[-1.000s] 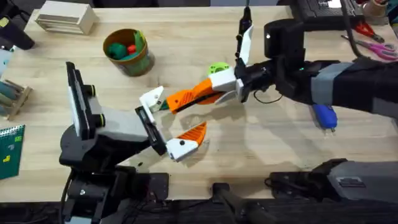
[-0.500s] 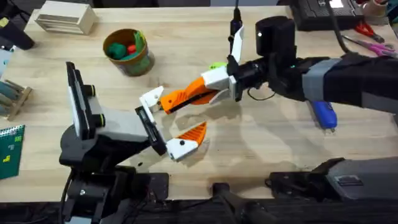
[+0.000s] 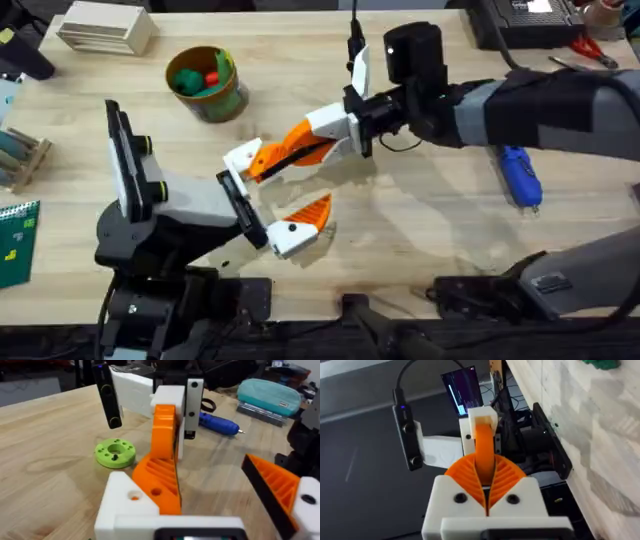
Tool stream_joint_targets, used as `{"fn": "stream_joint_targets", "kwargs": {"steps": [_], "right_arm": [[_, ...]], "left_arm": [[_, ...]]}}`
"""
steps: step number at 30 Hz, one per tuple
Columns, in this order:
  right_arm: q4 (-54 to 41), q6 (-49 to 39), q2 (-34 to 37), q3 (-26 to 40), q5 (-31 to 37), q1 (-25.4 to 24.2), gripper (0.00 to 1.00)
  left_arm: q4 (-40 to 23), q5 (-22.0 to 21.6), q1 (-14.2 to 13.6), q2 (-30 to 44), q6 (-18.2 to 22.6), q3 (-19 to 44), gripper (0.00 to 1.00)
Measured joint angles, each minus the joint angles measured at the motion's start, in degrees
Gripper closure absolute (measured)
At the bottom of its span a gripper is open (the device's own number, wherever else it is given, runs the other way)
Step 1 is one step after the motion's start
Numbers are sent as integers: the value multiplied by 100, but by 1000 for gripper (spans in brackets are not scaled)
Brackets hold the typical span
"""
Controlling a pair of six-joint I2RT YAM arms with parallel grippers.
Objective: Pick up the gripper from the table and insert it into the empty holder that is missing its gripper. Then pick up a screw, insert it into the mounting hole, and use the screwdriver to tighten it. Finally, clean up the table by picking up the vegetable and placing it into the bucket.
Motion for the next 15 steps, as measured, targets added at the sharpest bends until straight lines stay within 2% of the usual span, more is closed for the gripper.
{"fn": "stream_joint_targets", "kwargs": {"steps": [7,15], "right_arm": [[-2,-41,36,132,245,150,987],[533,-177,220,179,514,275,988]], "left_arm": [[20,-182,42,0,-22,0,13],[33,-306,52,-1,-25,0,13]]}}
